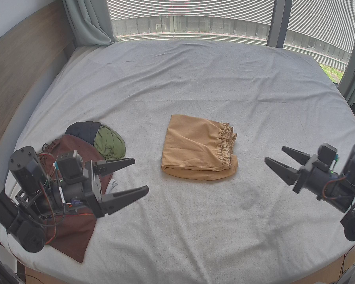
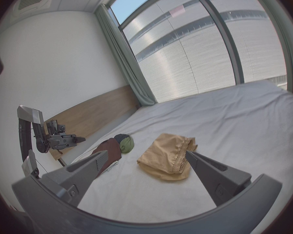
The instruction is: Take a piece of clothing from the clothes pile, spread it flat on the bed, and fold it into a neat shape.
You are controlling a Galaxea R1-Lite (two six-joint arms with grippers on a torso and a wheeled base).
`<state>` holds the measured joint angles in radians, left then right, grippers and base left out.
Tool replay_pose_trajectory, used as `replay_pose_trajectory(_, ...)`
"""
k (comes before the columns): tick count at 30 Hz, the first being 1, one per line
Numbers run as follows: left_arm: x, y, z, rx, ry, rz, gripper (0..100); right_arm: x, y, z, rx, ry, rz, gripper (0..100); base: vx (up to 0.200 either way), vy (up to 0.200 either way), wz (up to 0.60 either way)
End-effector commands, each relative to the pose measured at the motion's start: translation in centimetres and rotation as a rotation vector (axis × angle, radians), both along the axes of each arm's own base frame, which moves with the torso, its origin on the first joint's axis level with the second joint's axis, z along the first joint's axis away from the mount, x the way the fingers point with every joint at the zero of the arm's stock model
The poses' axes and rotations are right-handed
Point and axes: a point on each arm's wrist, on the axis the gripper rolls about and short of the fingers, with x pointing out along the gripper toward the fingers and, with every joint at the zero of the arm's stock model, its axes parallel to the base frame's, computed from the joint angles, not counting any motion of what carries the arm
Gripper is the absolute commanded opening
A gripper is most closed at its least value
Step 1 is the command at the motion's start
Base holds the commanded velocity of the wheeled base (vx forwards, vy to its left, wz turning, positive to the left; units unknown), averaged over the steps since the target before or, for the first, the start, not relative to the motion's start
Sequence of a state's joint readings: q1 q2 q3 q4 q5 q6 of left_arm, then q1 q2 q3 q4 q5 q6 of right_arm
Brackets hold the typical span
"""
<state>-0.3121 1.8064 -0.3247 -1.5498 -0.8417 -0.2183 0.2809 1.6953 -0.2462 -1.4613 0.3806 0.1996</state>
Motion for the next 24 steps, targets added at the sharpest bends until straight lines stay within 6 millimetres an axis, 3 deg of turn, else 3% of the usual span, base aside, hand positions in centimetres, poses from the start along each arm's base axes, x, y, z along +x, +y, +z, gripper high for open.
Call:
replay_pose_trajectory(1, -7.6, -0.3, 3.0, -0.027, -0.162, -0.076, 100, -8.6, -3.3, 3.0, 0.004, -0.249, -0.089, 100, 0.0, 0.0, 0.0)
replay_pose_trajectory(2, -11.0, 0.6, 3.4, -0.055, -0.188, -0.09, 100, -11.7, -4.8, 4.5, 0.022, -0.365, -0.154, 100, 0.0, 0.0, 0.0)
replay_pose_trajectory(6, -13.5, 2.1, 3.6, -0.068, -0.22, -0.075, 100, -16.2, -5.7, 5.6, 0.051, -0.499, -0.184, 100, 0.0, 0.0, 0.0)
replay_pose_trajectory(9, -15.2, 3.3, 4.6, -0.115, -0.265, 0.002, 100, -19.1, -6.1, 4.9, 0.057, -0.508, -0.189, 100, 0.0, 0.0, 0.0)
replay_pose_trajectory(12, -16.9, 4.4, 4.8, -0.144, -0.257, 0.094, 100, -22.5, -6.5, 2.7, 0.044, -0.486, -0.21, 100, 0.0, 0.0, 0.0)
replay_pose_trajectory(17, -19.2, 6.2, 3.7, -0.104, -0.209, 0.2, 100, -24.8, -6.7, 0.5, 0.018, -0.439, -0.224, 100, 0.0, 0.0, 0.0)
replay_pose_trajectory(21, -20.5, 7.1, 2.9, -0.083, -0.194, 0.293, 100, -25.2, -6.6, -1.2, -0.019, -0.413, -0.261, 100, 0.0, 0.0, 0.0)
replay_pose_trajectory(24, -22.6, 7.9, 1.6, -0.076, -0.194, 0.371, 100, -24.7, -6.6, -4.5, -0.155, -0.216, -0.381, 100, 0.0, 0.0, 0.0)
